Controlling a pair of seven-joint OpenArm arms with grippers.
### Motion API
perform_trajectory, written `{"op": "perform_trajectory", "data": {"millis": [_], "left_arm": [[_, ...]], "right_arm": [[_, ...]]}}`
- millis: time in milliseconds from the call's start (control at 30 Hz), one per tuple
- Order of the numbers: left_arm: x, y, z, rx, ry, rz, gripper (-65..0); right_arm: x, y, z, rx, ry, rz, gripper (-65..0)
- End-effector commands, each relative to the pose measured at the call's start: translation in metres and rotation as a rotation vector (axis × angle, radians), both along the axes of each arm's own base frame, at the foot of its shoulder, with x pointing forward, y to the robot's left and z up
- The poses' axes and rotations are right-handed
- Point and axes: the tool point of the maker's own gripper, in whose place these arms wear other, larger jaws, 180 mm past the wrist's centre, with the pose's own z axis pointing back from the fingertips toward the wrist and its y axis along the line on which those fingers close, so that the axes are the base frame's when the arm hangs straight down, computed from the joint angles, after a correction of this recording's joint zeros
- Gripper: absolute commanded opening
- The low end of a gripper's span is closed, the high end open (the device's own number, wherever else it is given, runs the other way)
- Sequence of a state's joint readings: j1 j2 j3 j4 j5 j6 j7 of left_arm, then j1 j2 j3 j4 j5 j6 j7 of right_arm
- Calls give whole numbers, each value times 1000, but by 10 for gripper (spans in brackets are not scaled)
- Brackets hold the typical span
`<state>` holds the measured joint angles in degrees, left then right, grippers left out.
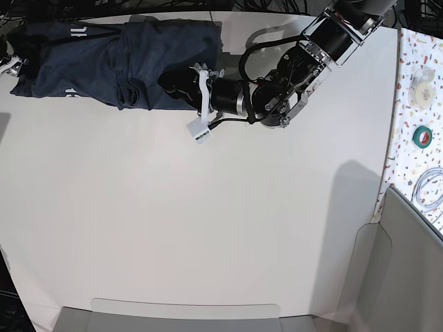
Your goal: Layout the t-shirt on the table in an organized manner, then fold the t-shirt properly
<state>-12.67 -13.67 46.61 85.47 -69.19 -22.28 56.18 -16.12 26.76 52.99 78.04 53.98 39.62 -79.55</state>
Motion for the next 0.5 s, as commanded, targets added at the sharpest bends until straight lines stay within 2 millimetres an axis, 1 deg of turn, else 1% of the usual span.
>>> {"op": "perform_trajectory", "data": {"millis": [0, 100, 233, 467], "left_arm": [[9, -4, 15, -49, -24, 15, -475], [9, -4, 15, -49, -24, 15, -475], [9, -4, 15, -49, -24, 15, -475], [9, -4, 15, -48, -24, 14, -475]], "right_arm": [[-2, -11, 4, -28, 15, -1, -215], [-7, -16, 0, -20, 40, -8, -215], [-15, -15, -11, 18, 69, -30, -215], [-16, 10, -31, 77, 110, 15, -215]]}}
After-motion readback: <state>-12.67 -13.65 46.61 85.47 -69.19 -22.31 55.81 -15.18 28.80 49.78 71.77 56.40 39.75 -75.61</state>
